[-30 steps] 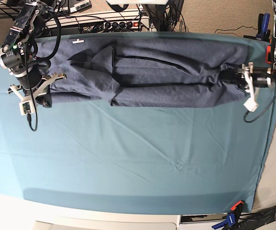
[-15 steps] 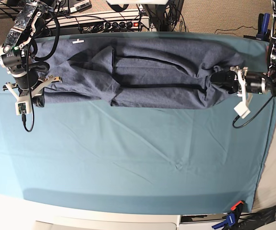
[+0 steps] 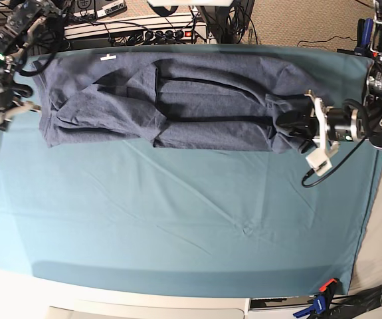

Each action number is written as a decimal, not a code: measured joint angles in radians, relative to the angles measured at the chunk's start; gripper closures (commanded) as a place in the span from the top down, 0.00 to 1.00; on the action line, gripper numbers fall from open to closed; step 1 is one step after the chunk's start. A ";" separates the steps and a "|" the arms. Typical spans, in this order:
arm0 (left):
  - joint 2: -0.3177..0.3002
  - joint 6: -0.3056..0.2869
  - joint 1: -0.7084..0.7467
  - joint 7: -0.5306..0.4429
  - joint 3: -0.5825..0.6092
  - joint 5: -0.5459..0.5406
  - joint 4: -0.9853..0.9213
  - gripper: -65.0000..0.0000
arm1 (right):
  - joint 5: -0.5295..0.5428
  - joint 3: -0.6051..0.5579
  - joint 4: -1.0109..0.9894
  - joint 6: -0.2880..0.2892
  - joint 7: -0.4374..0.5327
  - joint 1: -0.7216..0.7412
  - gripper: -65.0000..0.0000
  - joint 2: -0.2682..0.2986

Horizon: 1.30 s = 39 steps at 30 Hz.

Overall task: Fold the T-shirt properly
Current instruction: 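Lift the grasped end with the left gripper and fold it toward the right gripper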

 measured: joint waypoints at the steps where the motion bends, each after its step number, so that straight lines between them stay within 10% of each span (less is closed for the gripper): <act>1: 0.016 0.000 0.000 0.000 0.000 0.000 0.001 0.00 | 0.005 0.026 0.000 -0.008 0.000 0.000 0.00 0.000; 26: 0.351 0.000 0.004 -0.029 0.000 0.120 0.002 0.00 | 0.128 0.092 0.000 -0.019 0.002 -0.003 0.00 0.005; 39: 0.458 0.030 0.003 -0.113 0.206 0.310 0.000 0.00 | 0.138 0.010 0.000 -0.018 0.002 -0.003 0.00 0.005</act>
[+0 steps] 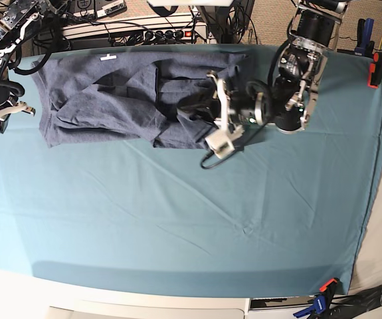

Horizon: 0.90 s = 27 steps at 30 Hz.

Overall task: Fold the T-shirt properly
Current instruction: 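Lift the grasped end with the left gripper and fold it toward the right gripper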

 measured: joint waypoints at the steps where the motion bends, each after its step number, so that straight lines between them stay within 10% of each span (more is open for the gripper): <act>1: 0.011 0.000 -0.001 -0.005 0.008 0.016 0.000 0.00 | 0.000 0.000 0.000 0.000 0.000 0.000 0.00 0.000; 16: 0.074 0.019 -0.006 -0.042 0.062 0.110 -0.001 0.00 | 0.000 0.000 0.000 0.000 0.000 0.000 0.00 0.000; 21: 0.074 0.017 -0.006 -0.042 0.062 0.110 -0.001 0.25 | 0.000 0.000 0.000 0.000 0.000 0.000 0.00 0.000; 27: 0.081 0.015 -0.006 -0.048 0.061 0.111 -0.001 0.29 | 0.000 0.000 0.000 0.000 0.000 0.000 0.00 0.000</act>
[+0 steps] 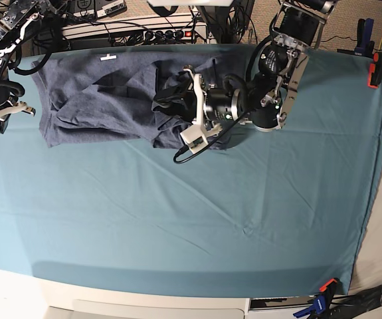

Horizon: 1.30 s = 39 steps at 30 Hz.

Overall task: Fold the T-shirt properly
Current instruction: 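Lift the grasped end with the left gripper and fold it toward the right gripper, then lower the folded end onto the shirt and press it with the left gripper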

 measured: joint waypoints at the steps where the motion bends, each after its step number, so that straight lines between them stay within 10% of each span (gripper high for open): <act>1: 0.006 0.000 0.000 0.000 0.000 0.000 0.000 0.29 | 0.000 0.000 0.000 0.000 0.000 0.000 0.00 0.000; 24: 0.145 0.007 -0.003 -0.041 0.288 0.188 0.000 0.28 | 0.001 0.000 0.000 0.000 0.000 0.000 0.00 0.000; 39: 0.063 0.094 -0.102 0.020 0.035 0.216 0.048 0.00 | 0.001 0.000 0.000 0.000 0.000 0.000 0.00 0.000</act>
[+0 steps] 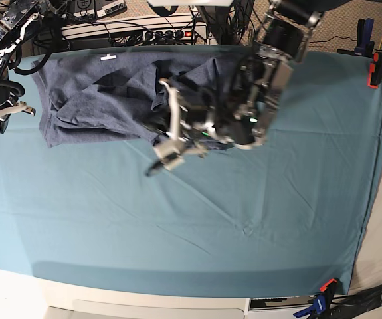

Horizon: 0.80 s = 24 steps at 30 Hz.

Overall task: Fold the T-shirt properly
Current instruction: 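Lower the folded end onto the shirt and press it with the left gripper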

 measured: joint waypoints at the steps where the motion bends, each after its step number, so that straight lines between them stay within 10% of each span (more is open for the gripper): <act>1: -0.018 0.000 0.000 0.000 -0.020 0.000 0.012 0.00 | 0.001 0.000 0.000 0.000 0.000 0.000 0.00 0.000; 10: -0.162 0.045 0.017 -0.012 -0.119 0.006 0.035 0.00 | 0.000 0.000 0.000 0.000 0.000 0.000 0.00 0.000; 24: -0.151 0.090 0.132 -0.016 -0.119 0.031 0.035 0.00 | 0.003 -0.003 0.000 0.000 0.001 0.000 0.00 -0.003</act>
